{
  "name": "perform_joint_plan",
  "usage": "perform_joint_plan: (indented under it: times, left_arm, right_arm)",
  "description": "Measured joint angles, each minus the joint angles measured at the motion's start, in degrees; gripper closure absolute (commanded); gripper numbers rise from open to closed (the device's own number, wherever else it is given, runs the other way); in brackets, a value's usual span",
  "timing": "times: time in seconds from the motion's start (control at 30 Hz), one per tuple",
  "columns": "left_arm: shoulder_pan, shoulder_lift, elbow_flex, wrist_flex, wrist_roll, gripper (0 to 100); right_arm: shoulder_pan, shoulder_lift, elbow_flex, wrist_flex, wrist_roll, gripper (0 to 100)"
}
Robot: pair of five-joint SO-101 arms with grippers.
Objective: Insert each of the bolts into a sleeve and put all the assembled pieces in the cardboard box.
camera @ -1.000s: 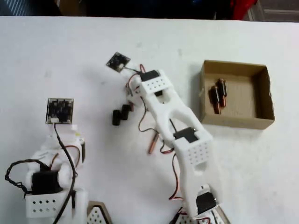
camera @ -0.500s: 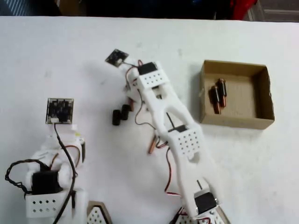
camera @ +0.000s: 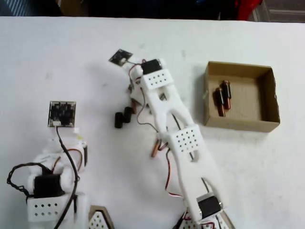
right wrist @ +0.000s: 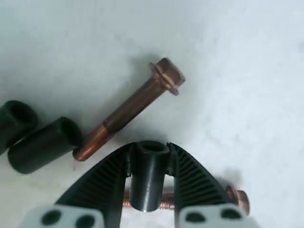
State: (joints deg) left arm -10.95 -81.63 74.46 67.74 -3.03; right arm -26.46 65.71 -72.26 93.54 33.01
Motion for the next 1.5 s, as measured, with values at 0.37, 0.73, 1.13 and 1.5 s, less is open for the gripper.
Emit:
perform_joint_plan:
  times: [0.37,0.73,1.13,1.5]
  left_arm:
    - [0.00,0.00,0.18,-0.44,0.00,97]
    - [0.00,0.00,0.18,-0.44,0.00,97]
    - [0.00,0.00,0.18,-2.20,0.00,97]
    - [5.01,0.00,0.18,-2.20,0.00,97]
  right_arm:
    - [0.00,-0.09,-7.74,3.34,-2.20,98.2]
    - [2.11,-16.44,0.70,3.78,-2.64,98.2]
    - [2.11,-54.15,29.45,3.87,-6.86,98.2]
    - [1.76,-82.55,51.78,3.87,-6.86,98.2]
